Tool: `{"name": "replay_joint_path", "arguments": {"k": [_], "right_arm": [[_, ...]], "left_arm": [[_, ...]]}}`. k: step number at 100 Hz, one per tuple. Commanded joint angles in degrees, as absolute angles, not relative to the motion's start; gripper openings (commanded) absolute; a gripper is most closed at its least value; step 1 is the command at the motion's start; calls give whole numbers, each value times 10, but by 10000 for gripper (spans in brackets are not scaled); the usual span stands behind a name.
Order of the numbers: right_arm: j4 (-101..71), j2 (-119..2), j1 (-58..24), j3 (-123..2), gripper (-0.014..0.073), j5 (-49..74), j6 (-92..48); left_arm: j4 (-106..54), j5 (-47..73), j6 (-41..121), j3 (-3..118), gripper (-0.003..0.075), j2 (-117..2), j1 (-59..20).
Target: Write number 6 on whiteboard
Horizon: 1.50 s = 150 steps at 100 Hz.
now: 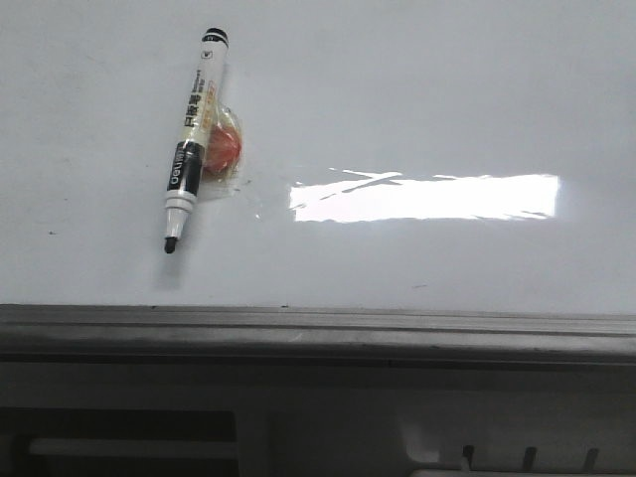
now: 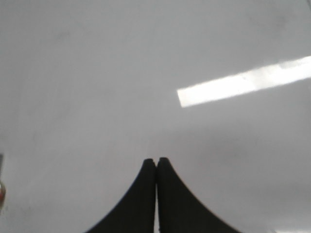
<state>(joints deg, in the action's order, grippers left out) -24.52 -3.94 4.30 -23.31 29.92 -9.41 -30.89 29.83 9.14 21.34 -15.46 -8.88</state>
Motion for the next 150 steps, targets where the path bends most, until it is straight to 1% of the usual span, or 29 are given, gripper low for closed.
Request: {"name": "replay_joint_path", "arguments": {"k": [1,2,3,6,8,9,13,14,18,19,22,27,29,34,39,64,77,91,105,112,117,119,122,126,127,130,140,150], "right_arm": [[-242,-80,46,-279,-20,330,-137],[-242,-84,46,-281,-6,331,-137],[-242,-87,46,-282,1,333,-137],[-242,-89,46,-286,38,336,-137],[-242,-92,46,-289,72,337,-137],[-242,-92,45,-289,98,337,-137],[-242,-92,45,-289,170,333,-137],[-242,-92,45,-289,200,332,-137],[-242,-92,41,-289,275,332,-137],[-242,-92,38,-289,303,332,-137],[-242,-92,34,-289,352,333,-137],[-242,-92,25,-289,414,337,-137],[-242,-92,22,-289,426,338,-137],[-242,-94,15,-289,426,341,-137],[-242,-99,10,-289,421,343,-137],[-242,-109,5,-289,416,340,-137],[-242,-109,5,-289,416,340,-137],[-242,-109,5,-289,416,340,-137],[-242,-109,5,-289,416,340,-137],[-242,-109,5,-289,416,339,-137],[-242,-109,5,-289,416,339,-137],[-242,-109,5,-289,416,339,-137],[-242,-109,3,-289,416,339,-138],[-242,-109,-1,-290,416,339,-146],[-242,-109,-3,-290,416,339,-148],[-242,-109,-8,-291,415,340,-160],[-242,-119,-39,-310,415,374,-211],[-244,-152,-90,-335,416,420,-255]], "left_arm": [[-289,329,104,267,92,-238,-94],[-291,341,105,275,134,-257,-94],[-291,345,105,278,134,-263,-94],[-297,359,108,288,213,-285,-96],[-301,364,112,292,248,-296,-97],[-310,368,117,297,282,-306,-99],[-328,374,136,305,378,-332,-107],[-337,375,139,307,392,-336,-109],[-366,375,170,311,454,-358,-122],[-372,374,176,312,459,-362,-122],[-398,372,203,315,468,-374,-135],[-443,361,251,318,440,-397,-159],[-456,353,263,319,426,-405,-166],[-471,326,272,320,392,-422,-194],[-473,294,272,320,375,-439,-220],[-522,155,272,325,374,-537,-354],[-528,99,272,333,374,-590,-406],[-554,28,272,333,374,-634,-421],[-559,-11,272,335,360,-665,-421],[-559,-15,272,336,317,-681,-421],[-559,-14,272,337,258,-690,-421],[-559,-11,272,337,211,-693,-421],[-559,0,272,338,168,-694,-421],[-559,6,272,338,68,-694,-421],[-559,10,272,338,32,-694,-421],[-556,20,274,338,-18,-690,-421],[-516,93,313,348,-19,-673,-421],[-473,230,438,374,-19,-649,-424]]}}
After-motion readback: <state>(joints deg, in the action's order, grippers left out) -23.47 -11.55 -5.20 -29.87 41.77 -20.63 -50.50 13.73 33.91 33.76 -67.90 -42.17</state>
